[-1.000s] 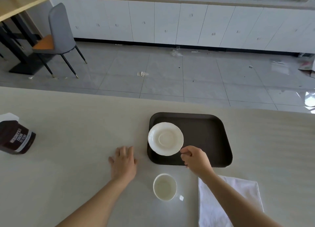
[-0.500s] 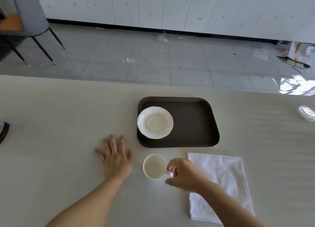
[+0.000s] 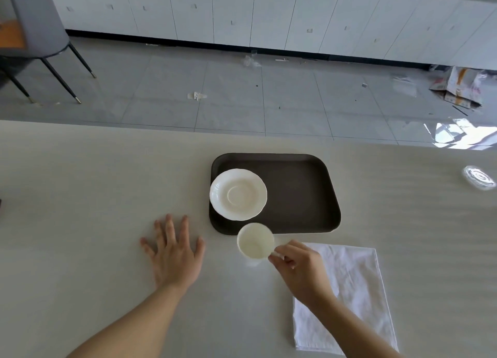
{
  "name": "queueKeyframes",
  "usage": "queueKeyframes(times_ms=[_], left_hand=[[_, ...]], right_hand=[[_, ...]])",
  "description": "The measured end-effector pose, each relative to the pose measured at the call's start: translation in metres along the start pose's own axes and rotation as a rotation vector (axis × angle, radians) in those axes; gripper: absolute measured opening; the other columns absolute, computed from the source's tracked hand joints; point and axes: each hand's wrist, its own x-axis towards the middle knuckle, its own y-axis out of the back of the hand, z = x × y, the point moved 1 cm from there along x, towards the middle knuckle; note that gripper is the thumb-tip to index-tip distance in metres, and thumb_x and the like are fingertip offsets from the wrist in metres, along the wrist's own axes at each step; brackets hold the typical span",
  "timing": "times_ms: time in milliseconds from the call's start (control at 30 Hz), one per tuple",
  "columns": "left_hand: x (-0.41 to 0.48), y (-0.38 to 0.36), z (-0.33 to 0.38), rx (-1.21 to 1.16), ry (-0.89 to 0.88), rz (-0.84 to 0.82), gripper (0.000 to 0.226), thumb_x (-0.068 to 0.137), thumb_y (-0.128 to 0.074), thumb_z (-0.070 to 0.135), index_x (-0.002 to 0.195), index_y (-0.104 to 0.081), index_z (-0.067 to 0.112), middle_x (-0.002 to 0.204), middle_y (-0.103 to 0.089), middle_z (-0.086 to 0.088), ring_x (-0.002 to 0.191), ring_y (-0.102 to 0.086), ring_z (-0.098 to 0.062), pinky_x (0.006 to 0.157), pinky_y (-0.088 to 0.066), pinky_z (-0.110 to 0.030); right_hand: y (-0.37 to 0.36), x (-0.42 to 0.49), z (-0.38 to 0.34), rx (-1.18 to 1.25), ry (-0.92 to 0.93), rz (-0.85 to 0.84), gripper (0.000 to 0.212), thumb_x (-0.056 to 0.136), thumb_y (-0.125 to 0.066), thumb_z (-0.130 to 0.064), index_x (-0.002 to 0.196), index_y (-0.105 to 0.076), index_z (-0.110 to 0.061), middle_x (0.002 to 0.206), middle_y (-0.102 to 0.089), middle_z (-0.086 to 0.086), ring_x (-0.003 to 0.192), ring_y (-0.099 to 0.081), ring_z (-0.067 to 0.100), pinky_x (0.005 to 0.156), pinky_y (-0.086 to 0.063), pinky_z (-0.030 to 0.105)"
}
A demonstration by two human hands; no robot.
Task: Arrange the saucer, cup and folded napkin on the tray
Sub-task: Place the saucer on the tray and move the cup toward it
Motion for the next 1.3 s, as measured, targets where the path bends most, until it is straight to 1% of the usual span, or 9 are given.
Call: queueKeyframes(times_ms=[100,233,367,467,700,900,1000,1167,1300], left_hand=[[0.001,-0.001,0.000,0.007,-0.001,0.011,0.070,0.087,-0.028,0.060,0.148,-0.027,0.027,0.159,-0.022,-0.012,0.148,-0.008,-0.034,0.112,-0.008,-0.067],[0.000,-0.002,0.000,0.023,0.013,0.006,0.071,0.087,-0.025,0.061,0.150,-0.024,0.028,0.161,-0.019,-0.010,0.148,-0.005,-0.032,0.113,-0.006,-0.065],[0.000,-0.001,0.001,0.022,0.021,0.006,0.072,0.086,-0.024,0.062,0.150,-0.023,0.030,0.161,-0.018,-0.009,0.149,-0.004,-0.031,0.114,-0.004,-0.064],[0.001,-0.001,0.000,0.020,0.024,0.007,0.072,0.086,-0.026,0.062,0.150,-0.024,0.030,0.161,-0.018,-0.008,0.149,-0.004,-0.031,0.114,-0.005,-0.064],[0.001,-0.002,0.000,0.003,0.028,0.023,0.070,0.085,-0.030,0.060,0.148,-0.027,0.031,0.160,-0.021,-0.008,0.148,-0.006,-0.030,0.114,-0.004,-0.063],[0.001,0.000,0.001,-0.001,0.033,0.022,0.068,0.086,-0.031,0.057,0.148,-0.028,0.031,0.160,-0.022,-0.008,0.148,-0.007,-0.031,0.115,-0.005,-0.063],[0.000,0.000,0.001,-0.002,0.031,0.010,0.067,0.087,-0.033,0.056,0.149,-0.026,0.031,0.160,-0.021,-0.008,0.149,-0.006,-0.031,0.115,-0.005,-0.064],[0.001,0.001,0.001,-0.021,0.028,0.002,0.066,0.088,-0.038,0.054,0.148,-0.027,0.030,0.160,-0.022,-0.010,0.149,-0.006,-0.032,0.114,-0.004,-0.064],[0.001,0.000,0.000,-0.019,0.017,0.003,0.065,0.089,-0.041,0.053,0.148,-0.027,0.030,0.160,-0.021,-0.009,0.148,-0.006,-0.031,0.113,-0.004,-0.065]], right_hand=[[0.012,0.018,0.006,0.038,-0.135,0.103,0.018,0.082,-0.081,-0.019,0.067,-0.072,-0.016,0.065,-0.061,-0.007,0.058,-0.057,0.013,0.052,-0.041,0.016],[0.019,0.050,0.014,0.215,-0.378,0.197,0.020,0.085,-0.076,-0.028,0.067,-0.072,-0.019,0.062,-0.070,-0.002,0.065,-0.068,0.019,0.061,-0.055,0.035],[0.017,0.076,0.021,0.265,-0.465,0.270,0.024,0.086,-0.074,-0.028,0.063,-0.070,-0.019,0.059,-0.069,-0.004,0.063,-0.070,0.021,0.060,-0.056,0.033],[0.010,0.088,0.026,0.251,-0.515,0.300,0.030,0.086,-0.071,-0.029,0.061,-0.066,-0.013,0.058,-0.068,0.003,0.066,-0.069,0.029,0.061,-0.056,0.037],[-0.006,0.091,0.027,0.249,-0.564,0.332,0.033,0.088,-0.069,-0.025,0.064,-0.062,-0.005,0.063,-0.067,0.013,0.069,-0.066,0.035,0.065,-0.058,0.043],[-0.014,0.091,0.024,0.188,-0.567,0.335,0.036,0.088,-0.069,-0.027,0.060,-0.059,-0.007,0.059,-0.064,0.008,0.064,-0.063,0.032,0.056,-0.054,0.036],[-0.014,0.093,0.027,0.194,-0.575,0.317,0.034,0.089,-0.070,-0.030,0.062,-0.061,-0.010,0.061,-0.067,0.006,0.065,-0.066,0.029,0.059,-0.056,0.034],[-0.011,0.092,0.030,0.217,-0.584,0.267,0.026,0.084,-0.075,-0.043,0.075,-0.064,-0.021,0.071,-0.070,-0.003,0.069,-0.070,0.018,0.067,-0.061,0.034],[-0.005,0.077,0.034,0.255,-0.590,0.232,0.031,0.079,-0.079,-0.046,0.094,-0.063,-0.024,0.078,-0.071,-0.008,0.073,-0.070,0.011,0.066,-0.058,0.028]])
